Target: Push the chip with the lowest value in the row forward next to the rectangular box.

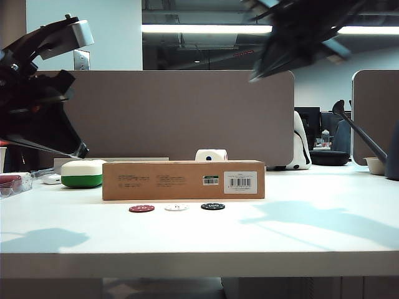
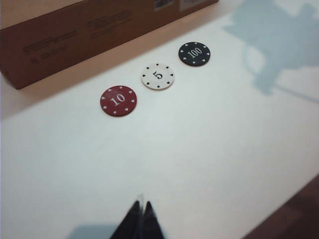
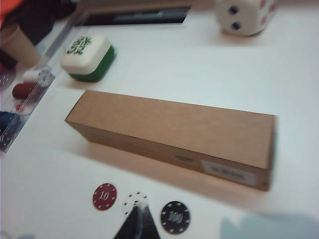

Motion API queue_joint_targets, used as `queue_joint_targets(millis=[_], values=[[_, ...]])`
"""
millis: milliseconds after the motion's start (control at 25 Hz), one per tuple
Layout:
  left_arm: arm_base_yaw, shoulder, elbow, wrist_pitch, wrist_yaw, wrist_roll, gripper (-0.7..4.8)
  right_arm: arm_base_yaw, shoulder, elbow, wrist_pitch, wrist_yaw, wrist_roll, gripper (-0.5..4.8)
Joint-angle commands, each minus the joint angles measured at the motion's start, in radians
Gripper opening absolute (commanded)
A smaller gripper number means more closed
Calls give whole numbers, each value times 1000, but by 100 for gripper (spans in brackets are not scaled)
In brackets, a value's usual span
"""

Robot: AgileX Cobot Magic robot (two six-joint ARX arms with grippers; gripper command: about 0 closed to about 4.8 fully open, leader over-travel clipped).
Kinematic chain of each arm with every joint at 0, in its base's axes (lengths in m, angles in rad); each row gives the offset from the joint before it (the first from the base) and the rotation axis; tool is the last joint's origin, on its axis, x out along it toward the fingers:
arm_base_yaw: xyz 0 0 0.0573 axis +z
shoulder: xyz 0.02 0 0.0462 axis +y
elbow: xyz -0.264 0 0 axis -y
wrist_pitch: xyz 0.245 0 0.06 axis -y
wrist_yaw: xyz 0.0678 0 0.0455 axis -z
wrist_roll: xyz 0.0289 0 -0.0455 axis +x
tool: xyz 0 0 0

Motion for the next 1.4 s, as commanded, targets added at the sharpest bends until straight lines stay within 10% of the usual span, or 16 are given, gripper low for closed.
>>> queue_joint_targets(millis=[40,1398], values=[[1,-2,5,12,0,0,-5,55,123,109,-91,-10,-24,-9],[1,-3,5,12,0,0,-5,222,570,238,-101,37,-41,-9]])
